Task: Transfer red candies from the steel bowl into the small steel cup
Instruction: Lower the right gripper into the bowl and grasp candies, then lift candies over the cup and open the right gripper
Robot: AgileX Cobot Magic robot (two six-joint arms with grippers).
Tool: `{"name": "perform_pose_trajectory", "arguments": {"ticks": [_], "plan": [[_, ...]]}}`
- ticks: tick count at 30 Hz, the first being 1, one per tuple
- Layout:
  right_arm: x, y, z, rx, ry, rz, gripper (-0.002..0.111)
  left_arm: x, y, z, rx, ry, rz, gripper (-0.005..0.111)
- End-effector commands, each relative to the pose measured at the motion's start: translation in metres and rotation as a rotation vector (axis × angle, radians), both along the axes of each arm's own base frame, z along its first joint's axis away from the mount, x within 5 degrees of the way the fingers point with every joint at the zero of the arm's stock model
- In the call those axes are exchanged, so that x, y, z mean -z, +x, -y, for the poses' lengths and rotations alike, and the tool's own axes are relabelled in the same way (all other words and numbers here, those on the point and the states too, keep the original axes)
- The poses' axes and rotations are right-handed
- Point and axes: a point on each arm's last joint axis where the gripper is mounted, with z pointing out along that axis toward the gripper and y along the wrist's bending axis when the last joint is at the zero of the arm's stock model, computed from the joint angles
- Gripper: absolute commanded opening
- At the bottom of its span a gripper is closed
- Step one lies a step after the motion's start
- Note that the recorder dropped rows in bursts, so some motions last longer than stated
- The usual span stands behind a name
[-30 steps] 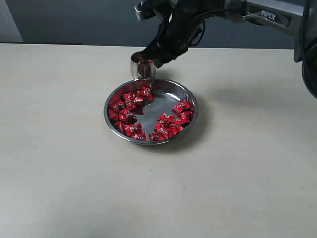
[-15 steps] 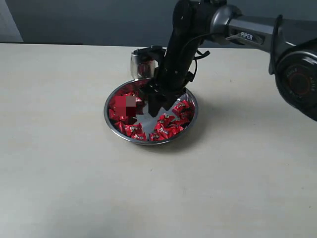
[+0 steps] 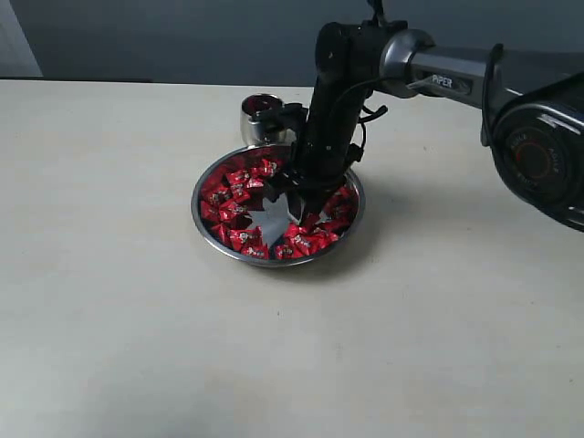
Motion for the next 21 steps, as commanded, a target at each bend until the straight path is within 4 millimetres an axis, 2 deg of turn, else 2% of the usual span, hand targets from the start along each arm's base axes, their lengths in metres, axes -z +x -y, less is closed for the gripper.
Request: {"name": "perform_pose_trajectory", "arguments": {"ticks": [1,2,11,19,21], "plan": [[-0.004,0.001,0.002,-0.005,-0.007,0.016,0.002,0.001,0.0,0.0,0.0,-0.003,0.005,0.002],[-0.006,0.001,0.002,-0.004,-0.006,0.019,-0.001,0.001,0.0,0.0,0.0,-0.003,0.005,0.002],[-0.037,0.004,0.001,0.008,0.043,0.119,-0.001,0.001,0.0,0.0,0.0,-0.003,0.005,0.002],[-0.07,0.046,-0.012,0.147,0.274,0.632,-0.001,0.001,0.0,0.0,0.0,-0.003,0.005,0.002],[-0.074,0.052,-0.014,0.17,0.307,0.707,-0.001,0.001,0.0,0.0,0.0,-0.003,0.005,0.002]]}}
